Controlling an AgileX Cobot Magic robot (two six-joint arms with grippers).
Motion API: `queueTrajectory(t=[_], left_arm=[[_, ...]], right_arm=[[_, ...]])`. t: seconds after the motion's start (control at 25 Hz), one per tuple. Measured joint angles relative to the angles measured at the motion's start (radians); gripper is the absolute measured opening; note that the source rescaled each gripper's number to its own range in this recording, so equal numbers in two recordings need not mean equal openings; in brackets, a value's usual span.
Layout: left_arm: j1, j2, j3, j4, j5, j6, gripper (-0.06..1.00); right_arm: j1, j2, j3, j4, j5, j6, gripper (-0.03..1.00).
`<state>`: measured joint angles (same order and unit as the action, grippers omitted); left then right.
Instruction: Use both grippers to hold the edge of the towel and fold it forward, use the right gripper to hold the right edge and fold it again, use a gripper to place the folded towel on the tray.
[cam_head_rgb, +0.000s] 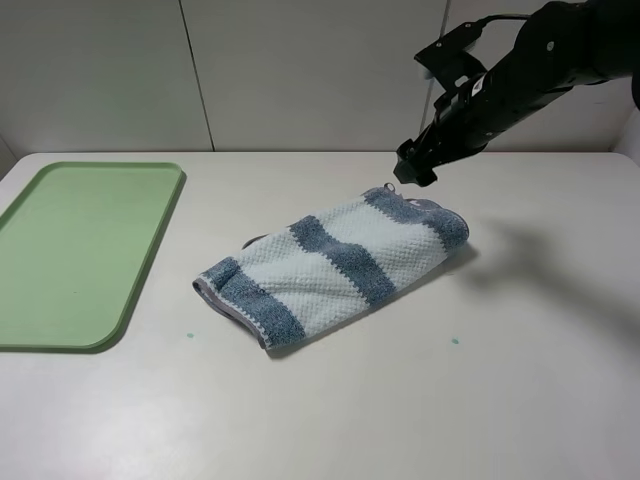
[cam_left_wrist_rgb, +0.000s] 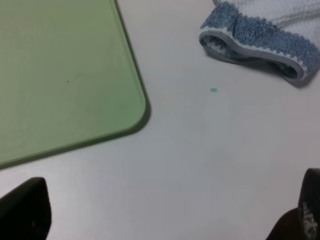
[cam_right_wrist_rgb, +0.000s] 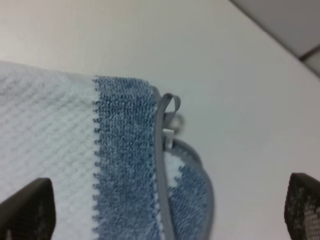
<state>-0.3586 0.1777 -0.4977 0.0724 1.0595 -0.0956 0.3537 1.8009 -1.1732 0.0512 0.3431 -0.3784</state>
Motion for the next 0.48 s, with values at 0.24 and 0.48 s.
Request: queueTrajectory(t=[0.24,0.48], left_arm=[[0.000,0.000,0.000,0.000,0.000,0.000,0.99],[0.000,0.000,0.000,0.001,0.000,0.002,0.99]], right_arm=[[-0.022,0.032,-0.028,0.001,0.113,0.017,1.00],[-0.022,0.136,-0.137,0.035,0.204,0.016,1.00]])
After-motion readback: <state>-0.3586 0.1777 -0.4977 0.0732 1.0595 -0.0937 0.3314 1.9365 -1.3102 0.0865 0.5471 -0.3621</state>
